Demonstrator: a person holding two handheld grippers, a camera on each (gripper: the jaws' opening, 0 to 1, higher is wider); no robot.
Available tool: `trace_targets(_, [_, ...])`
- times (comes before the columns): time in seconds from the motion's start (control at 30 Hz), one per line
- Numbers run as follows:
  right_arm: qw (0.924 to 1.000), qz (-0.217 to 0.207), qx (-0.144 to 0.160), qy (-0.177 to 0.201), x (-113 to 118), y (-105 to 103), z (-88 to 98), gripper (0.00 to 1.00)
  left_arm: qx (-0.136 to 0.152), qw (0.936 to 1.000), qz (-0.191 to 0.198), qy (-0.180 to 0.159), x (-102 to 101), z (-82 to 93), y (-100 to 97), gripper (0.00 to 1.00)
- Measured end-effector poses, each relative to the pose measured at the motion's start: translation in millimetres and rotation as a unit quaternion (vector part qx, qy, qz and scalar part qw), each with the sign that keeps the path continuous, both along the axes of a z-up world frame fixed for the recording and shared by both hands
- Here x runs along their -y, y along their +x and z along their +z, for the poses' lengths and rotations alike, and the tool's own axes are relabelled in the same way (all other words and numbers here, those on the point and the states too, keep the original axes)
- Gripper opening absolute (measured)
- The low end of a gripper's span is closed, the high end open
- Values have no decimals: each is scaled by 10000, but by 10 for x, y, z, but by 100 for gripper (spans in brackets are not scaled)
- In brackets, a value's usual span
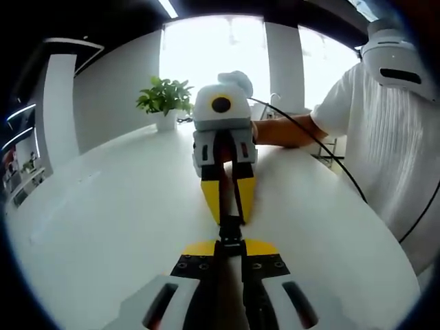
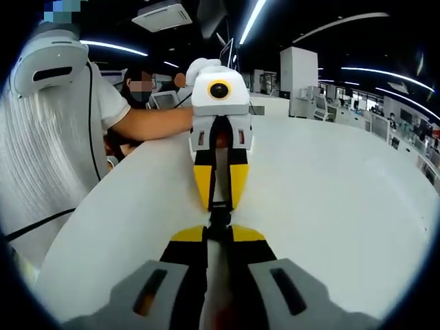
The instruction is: Snap the two parts of the plastic buckle together until the buckle closes and remains connected.
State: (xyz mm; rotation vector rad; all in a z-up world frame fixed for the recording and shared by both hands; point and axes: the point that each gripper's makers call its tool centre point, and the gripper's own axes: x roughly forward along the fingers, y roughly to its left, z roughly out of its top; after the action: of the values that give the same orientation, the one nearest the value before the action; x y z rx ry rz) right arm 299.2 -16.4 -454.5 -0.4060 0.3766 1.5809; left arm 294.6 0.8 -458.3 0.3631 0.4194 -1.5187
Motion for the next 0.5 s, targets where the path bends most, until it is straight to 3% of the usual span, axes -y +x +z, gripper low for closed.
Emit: trace_targets(0.5, [10000,85,-28,-12,-15,-9,-4,9,31,10000,-62,-23,0,0,1,8])
